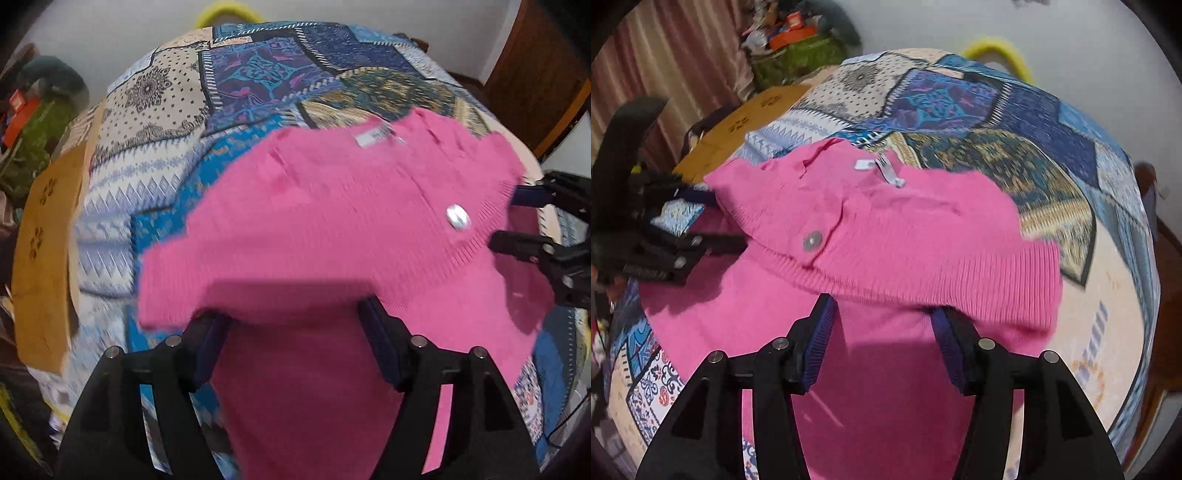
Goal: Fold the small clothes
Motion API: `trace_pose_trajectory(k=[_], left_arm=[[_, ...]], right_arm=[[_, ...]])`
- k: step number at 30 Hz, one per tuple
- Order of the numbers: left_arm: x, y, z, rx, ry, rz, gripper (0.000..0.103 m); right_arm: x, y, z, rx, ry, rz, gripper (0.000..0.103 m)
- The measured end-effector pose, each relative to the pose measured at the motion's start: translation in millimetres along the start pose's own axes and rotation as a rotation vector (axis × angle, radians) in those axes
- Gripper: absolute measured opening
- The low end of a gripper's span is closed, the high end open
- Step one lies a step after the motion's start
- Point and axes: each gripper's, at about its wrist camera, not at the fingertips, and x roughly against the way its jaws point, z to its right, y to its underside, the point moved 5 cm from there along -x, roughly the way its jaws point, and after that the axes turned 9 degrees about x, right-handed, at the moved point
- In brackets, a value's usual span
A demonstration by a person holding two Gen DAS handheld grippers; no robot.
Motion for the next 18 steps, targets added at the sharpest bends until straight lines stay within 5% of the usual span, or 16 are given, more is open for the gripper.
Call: trace_pose_trajectory(k=[5, 9, 13, 18], left_arm=[[-11.3, -51.8, -16.7, 0.044, -0.001, 0.006, 0.072], [7.4, -89.4, -42.6, 0.165, -0.09, 0.112, 0.071], [40.0, -84.7, -52.0, 0.194, -0.054, 0.191, 0.072], [51.2, -42.7, -49.3, 0.135, -0.07, 0.166, 0.072]], right_arm=[[2.9, -37.8, 33.6, -0.038, 0.156, 0.045, 0.048], [30.8, -53.4, 51.6, -0.11, 0.218, 0.158, 0.048], [52.0, -45.7, 45.2, -0.079, 0.226, 0.193, 0.049], [54.2, -23.5, 34.5, -0.042, 0.216, 0.148, 0.049]])
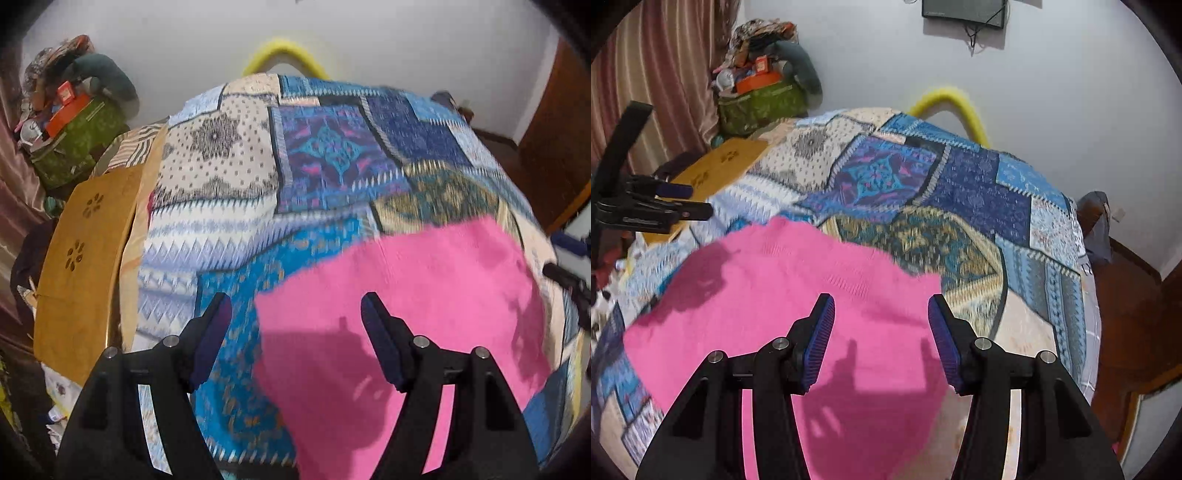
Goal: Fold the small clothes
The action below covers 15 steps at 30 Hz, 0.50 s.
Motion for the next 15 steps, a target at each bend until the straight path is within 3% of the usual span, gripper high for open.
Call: trace_pose_trajectory(k=[5, 11, 15], left_arm=[[4.4, 39.3, 0.0, -0.047, -0.01, -0.011, 0.072], [-6.7, 78.8, -13.0, 0.033, 0.031, -0.079, 0.072], [-21.4, 108.0, -15.7, 0.078, 0.065, -0.143, 0.072]], right_arm=[[3.0, 27.5, -6.1, -0.004, -0.029, -0.053, 0.049], [0.6, 64.2, -6.3, -0.074, -0.048, -0.086, 0.05], [-0.4, 95.4, -2.6, -0.196, -0.079, -0.106, 0.052]])
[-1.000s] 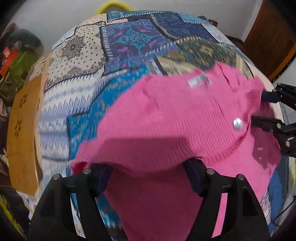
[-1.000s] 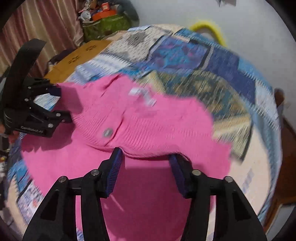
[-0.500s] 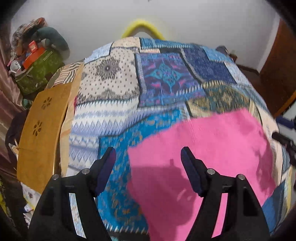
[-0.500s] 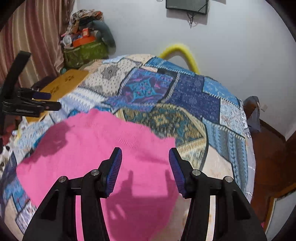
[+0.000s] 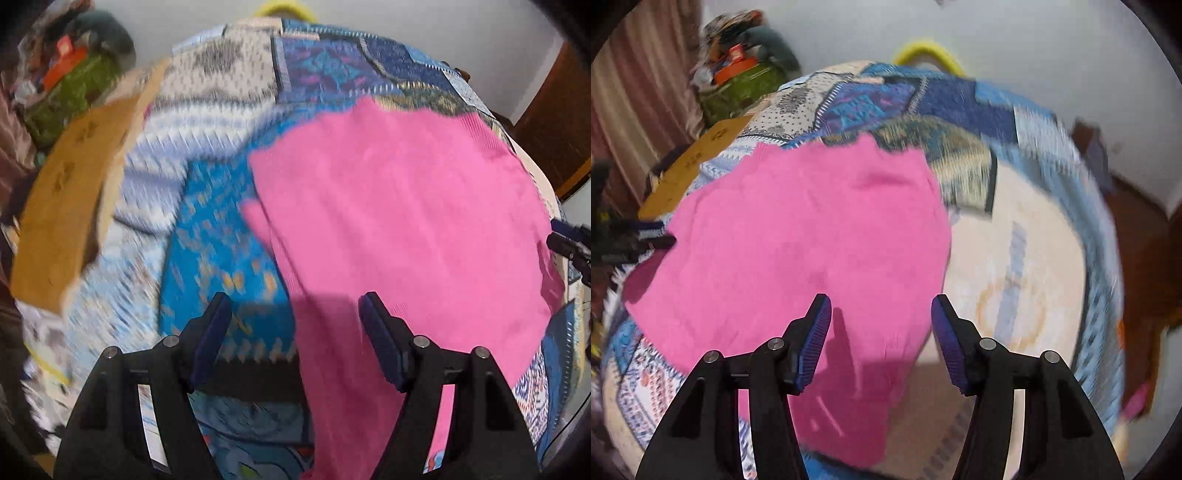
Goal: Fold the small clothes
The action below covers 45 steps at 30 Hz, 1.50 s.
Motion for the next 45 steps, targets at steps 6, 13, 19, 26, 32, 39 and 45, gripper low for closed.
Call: trace_pose_trajectory(k=[6, 13, 19, 26, 32, 39, 45], left_arm=[[8.1, 24.9, -3.8, 0.051, 0.084, 0.044, 0.064], [24.6, 45.7, -16.2, 0.034, 0.013, 0.095, 0.058], [41.5, 59.2, -29.5, -0.043, -0.04, 0.08, 0.057], [62.9, 26.9, -35.1, -0.034, -0.025, 0.131, 0.068], [44.8, -18.0, -14.1, -0.046, 0.027, 0.126, 0.072], [1.9, -50.8, 12.7, -0.049, 0.068, 0.073, 0.073], [-25.3, -46.8, 32.1, -0.03, 0.181, 0.021, 0.073]], right_arm=[[-2.5, 45.7, -10.5, -0.04, -0.073, -0.047, 0.052], [4.2, 67.1, -25.9, -0.047, -0.092, -0.002, 0.031], [4.5, 55.6, -31.3, 0.007, -0.083, 0.005, 0.01], [13.7, 33.4, -9.2, 0.069, -0.031, 0.005, 0.009], [12.4, -0.1, 38.1, 0.091, 0.113, 0.016, 0.009], [15.4, -11.7, 84.9, -0.053, 0.27, 0.087, 0.02], [31.0, 15.4, 53.8, -0.095, 0.154, 0.115, 0.04]])
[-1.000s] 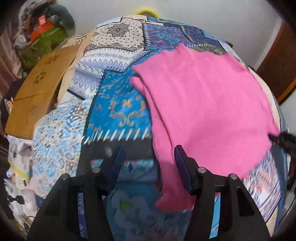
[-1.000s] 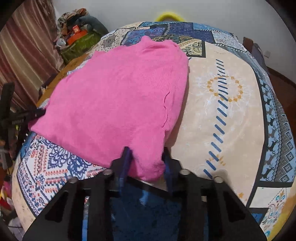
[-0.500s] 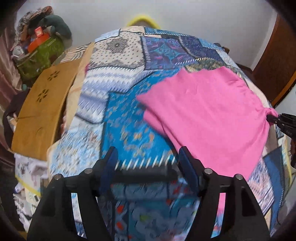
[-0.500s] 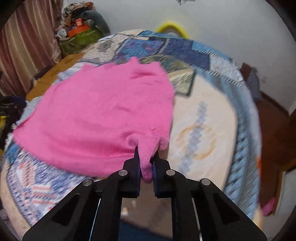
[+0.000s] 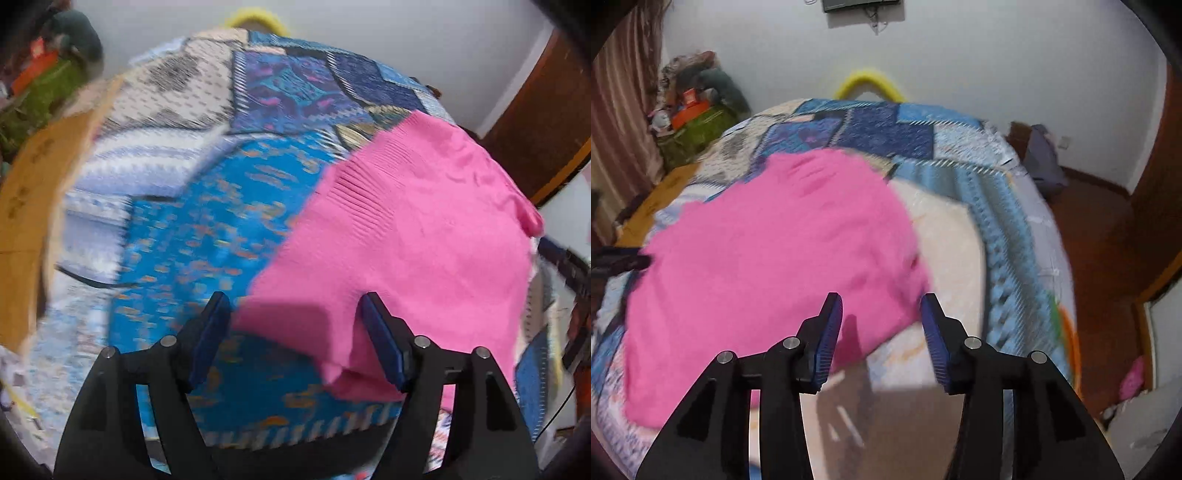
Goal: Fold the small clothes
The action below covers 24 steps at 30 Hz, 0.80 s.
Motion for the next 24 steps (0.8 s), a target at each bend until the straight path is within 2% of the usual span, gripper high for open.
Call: trace_pose_trajectory(k=[1, 2, 4, 7, 8, 11, 13, 18, 21, 24], left_arm=[[-4.2, 1.8, 6.8, -0.008, 0.015, -0.008, 0.073], [-5.7, 3.1, 13.0, -0.029, -0.005, 0.004, 0.071], [-7.1, 4.8, 27.7, -0.092, -0.025, 0.027, 0.06], [-3.1, 4.8, 36.6, -0.114, -0.009, 0.038, 0.03], [-1.3, 5.0, 37.7, -0.111, 0.006, 0.033, 0.014], [0.6, 7.9, 30.8, -0.079, -0.024, 0.027, 0.012], [2.2, 15.5, 21.7, -0.053, -0.036, 0.02, 0.012], [22.1, 48.0, 0.3, -0.033, -0.04, 0.024, 0.012], [35.0, 67.3, -9.7, -0.028, -0.052, 0.018, 0.012], [48.3, 90.4, -19.9, -0.017, -0.069, 0.012, 0.012]], right_arm=[[3.1, 4.7, -7.1, -0.003, -0.035, -0.003, 0.04], [6.6, 9.8, -16.0, -0.012, -0.084, -0.002, 0.04], [12.4, 18.5, -32.4, -0.015, -0.136, -0.006, 0.04], [10.4, 26.1, -54.2, 0.004, -0.181, -0.038, 0.04], [10.9, 29.3, -63.1, 0.006, -0.203, -0.047, 0.04], [7.6, 35.9, -85.2, 0.029, -0.252, -0.081, 0.04], [2.9, 38.9, -96.9, 0.068, -0.251, -0.09, 0.04], [-6.9, 43.8, -115.8, 0.053, -0.303, -0.137, 0.04], [1.4, 43.5, -127.1, 0.112, -0.3, -0.134, 0.04], [11.3, 42.7, -131.4, 0.113, -0.319, -0.132, 0.043]])
